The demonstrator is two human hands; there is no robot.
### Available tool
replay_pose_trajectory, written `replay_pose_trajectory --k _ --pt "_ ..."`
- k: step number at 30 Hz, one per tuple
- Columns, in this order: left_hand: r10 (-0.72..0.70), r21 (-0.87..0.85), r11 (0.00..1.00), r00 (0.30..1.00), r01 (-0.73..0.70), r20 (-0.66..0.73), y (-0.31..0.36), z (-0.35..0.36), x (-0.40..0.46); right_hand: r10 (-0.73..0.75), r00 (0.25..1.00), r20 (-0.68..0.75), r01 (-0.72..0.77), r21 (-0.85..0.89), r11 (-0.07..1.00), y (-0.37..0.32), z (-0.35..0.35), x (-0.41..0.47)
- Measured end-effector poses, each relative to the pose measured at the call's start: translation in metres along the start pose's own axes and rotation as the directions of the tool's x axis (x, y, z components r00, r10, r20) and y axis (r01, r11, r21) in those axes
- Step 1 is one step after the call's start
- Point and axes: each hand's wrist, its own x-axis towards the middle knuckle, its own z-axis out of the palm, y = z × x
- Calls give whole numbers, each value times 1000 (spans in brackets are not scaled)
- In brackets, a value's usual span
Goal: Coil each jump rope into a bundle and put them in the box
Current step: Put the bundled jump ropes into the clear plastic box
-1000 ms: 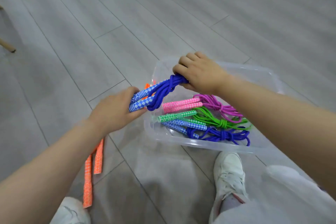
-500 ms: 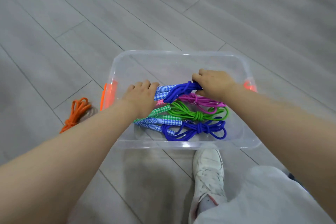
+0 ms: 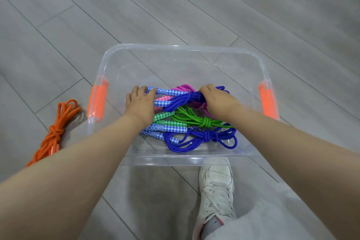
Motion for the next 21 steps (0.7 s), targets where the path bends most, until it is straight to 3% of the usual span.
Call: replay_pose_trajectory --k 4,9,12,18,21 --pt "20 -59 998 989 -11 150 -2 0 3 -11 977 215 23 -53 998 4 9 0" --pt "58 -21 998 962 -55 265 -6 -2 1 42 981 188 8 -258 966 -5 13 -2" --pt "65 -40 998 962 -56 267 -6 -4 -1 63 979 191 -16 -241 970 -7 7 1" --pt "60 -81 995 988 -49 142 0 -20 -9 -5 999 -49 -3 -153 988 -11 -7 -5" --pt "118 -140 983 993 -115 16 -3 -33 -15 -127 978 -163 103 -147 984 -27 -23 -6"
